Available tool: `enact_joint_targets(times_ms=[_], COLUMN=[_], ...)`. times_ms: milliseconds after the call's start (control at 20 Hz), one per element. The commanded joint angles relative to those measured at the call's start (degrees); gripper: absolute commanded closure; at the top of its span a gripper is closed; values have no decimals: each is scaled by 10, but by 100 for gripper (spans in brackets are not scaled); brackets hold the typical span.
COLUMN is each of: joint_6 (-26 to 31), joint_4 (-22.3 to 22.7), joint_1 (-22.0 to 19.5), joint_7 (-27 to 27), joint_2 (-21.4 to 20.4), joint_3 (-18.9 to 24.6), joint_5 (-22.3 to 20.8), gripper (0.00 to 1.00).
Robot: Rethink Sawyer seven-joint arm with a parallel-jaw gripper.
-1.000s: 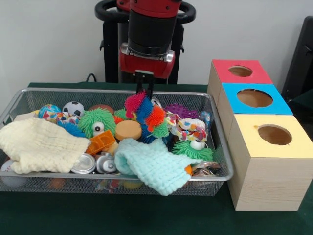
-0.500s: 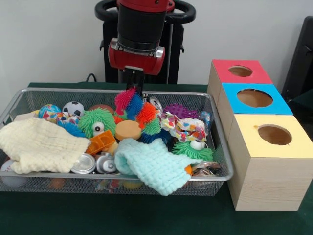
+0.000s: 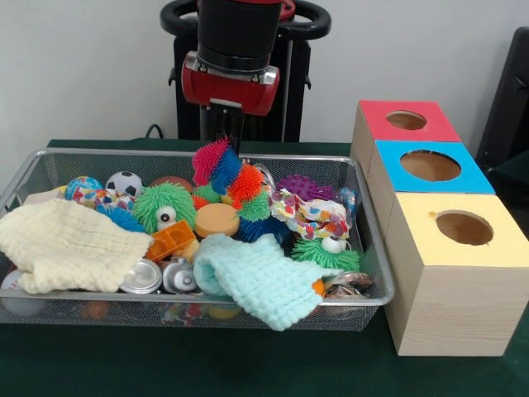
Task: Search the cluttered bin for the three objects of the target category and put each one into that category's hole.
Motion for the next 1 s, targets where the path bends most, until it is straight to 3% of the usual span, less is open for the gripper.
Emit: enact_joint_targets(times_ms=[50,1000], joint_6=[30,40], joint_4=[38,39], joint_1=[-6,-11], joint_7=[-9,-9], joint_2=[-37,-39], joint_3=[67,67], joint_5=[-17,-16], gripper=[100,100])
